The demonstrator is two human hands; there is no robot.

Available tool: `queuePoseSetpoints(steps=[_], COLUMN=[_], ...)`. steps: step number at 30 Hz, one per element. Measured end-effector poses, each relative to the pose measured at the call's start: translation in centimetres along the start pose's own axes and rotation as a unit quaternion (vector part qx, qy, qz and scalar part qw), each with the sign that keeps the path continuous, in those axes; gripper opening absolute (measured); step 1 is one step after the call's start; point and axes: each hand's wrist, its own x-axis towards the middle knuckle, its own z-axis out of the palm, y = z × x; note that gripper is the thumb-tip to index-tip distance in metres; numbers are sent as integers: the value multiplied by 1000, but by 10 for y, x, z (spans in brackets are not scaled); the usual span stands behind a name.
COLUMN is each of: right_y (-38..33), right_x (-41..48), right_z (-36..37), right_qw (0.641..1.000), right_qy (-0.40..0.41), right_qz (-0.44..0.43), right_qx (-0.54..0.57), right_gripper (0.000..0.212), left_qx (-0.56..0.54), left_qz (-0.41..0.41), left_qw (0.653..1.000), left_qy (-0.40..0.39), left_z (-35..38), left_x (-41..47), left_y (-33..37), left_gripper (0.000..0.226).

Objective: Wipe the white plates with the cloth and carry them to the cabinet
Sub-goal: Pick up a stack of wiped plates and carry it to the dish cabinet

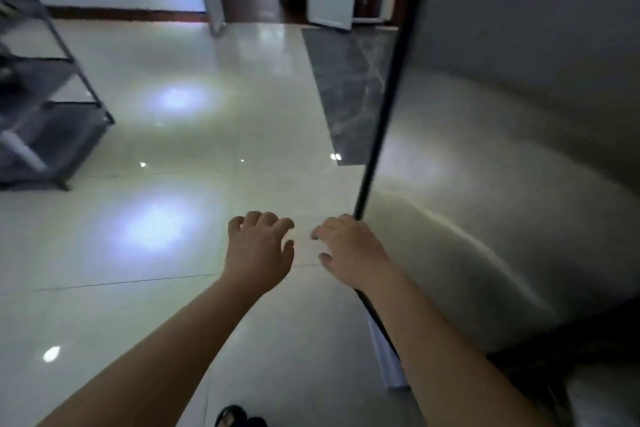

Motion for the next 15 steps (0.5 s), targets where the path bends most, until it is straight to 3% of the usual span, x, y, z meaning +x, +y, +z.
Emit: queuePoseSetpoints(steps=[8, 15], right_y=[-178, -248], right_x=[280, 470], right_z=[71, 113], right_qw=[985, 967], right_qy=[-71, -108], right_qz=[-155, -229], right_qx=[-15, -9], right_gripper=[35, 33], left_qx=[78, 105], left_qz=[-213, -316], left_qw=[972, 937], left_qy=[-63, -104], left_z=[-19, -13], left_x=[35, 110], left_y=[-292, -455], left_gripper=[32, 28])
